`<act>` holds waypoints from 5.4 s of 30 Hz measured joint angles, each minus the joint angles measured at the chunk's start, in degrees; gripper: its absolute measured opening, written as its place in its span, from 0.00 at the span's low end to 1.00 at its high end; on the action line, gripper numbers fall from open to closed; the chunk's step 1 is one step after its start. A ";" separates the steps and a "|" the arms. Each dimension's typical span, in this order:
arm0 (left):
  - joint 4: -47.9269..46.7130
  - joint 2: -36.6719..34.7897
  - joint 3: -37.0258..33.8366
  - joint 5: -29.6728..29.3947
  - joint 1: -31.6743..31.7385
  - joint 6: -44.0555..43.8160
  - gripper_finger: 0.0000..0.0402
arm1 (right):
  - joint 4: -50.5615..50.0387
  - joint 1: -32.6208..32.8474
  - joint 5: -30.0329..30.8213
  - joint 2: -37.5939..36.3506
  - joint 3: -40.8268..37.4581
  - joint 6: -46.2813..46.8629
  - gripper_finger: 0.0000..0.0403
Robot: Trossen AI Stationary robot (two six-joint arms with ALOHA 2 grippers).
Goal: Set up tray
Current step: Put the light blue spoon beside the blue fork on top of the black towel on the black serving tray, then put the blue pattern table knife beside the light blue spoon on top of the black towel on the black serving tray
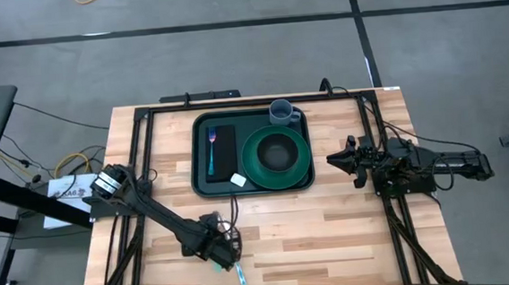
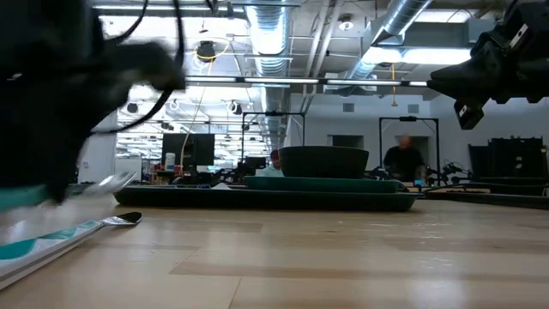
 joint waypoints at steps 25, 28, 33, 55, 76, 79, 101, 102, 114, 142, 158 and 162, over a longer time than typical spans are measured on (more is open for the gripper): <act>-11.84 -14.63 0.50 -19.02 27.31 27.56 0.10 | 0.00 0.00 0.00 0.00 -0.01 0.01 0.15; -11.57 -14.63 0.50 -15.99 34.10 36.05 0.10 | 0.00 0.00 0.00 0.00 -0.01 0.01 0.15; -8.00 -14.63 0.53 -13.12 43.47 47.10 0.10 | 0.00 0.00 0.00 0.00 -0.01 0.00 0.15; -1.23 -4.80 0.57 -3.86 55.51 59.30 0.10 | 0.00 0.00 -0.01 0.00 -0.01 0.00 0.15; -2.20 -0.60 0.31 0.13 59.82 62.25 0.10 | 0.00 0.00 -0.04 0.00 -0.01 0.00 0.15; -1.36 -0.60 0.30 0.66 59.84 62.91 0.11 | -0.02 0.00 -0.04 0.00 -0.01 0.01 0.15; 1.03 -0.60 0.31 1.03 59.80 63.96 0.19 | 0.00 0.00 -0.02 0.00 -0.01 0.01 0.15; 1.03 -0.61 0.31 1.06 59.80 63.97 0.19 | 0.00 0.00 -0.02 0.00 -0.01 0.01 0.15; 0.07 -6.97 0.33 2.69 59.23 66.26 0.19 | 0.00 0.00 -0.02 0.00 -0.01 0.01 0.15; 11.55 -15.81 0.39 -13.67 2.06 6.13 0.19 | 0.00 0.00 -0.02 0.00 -0.01 0.00 0.15; 15.87 -0.51 2.61 -4.85 -1.95 -2.97 0.19 | 0.00 0.00 0.00 0.00 -0.01 0.01 0.15; 14.47 1.90 4.55 -2.58 -1.91 -3.17 0.19 | 0.00 0.00 0.00 0.00 0.01 0.01 0.15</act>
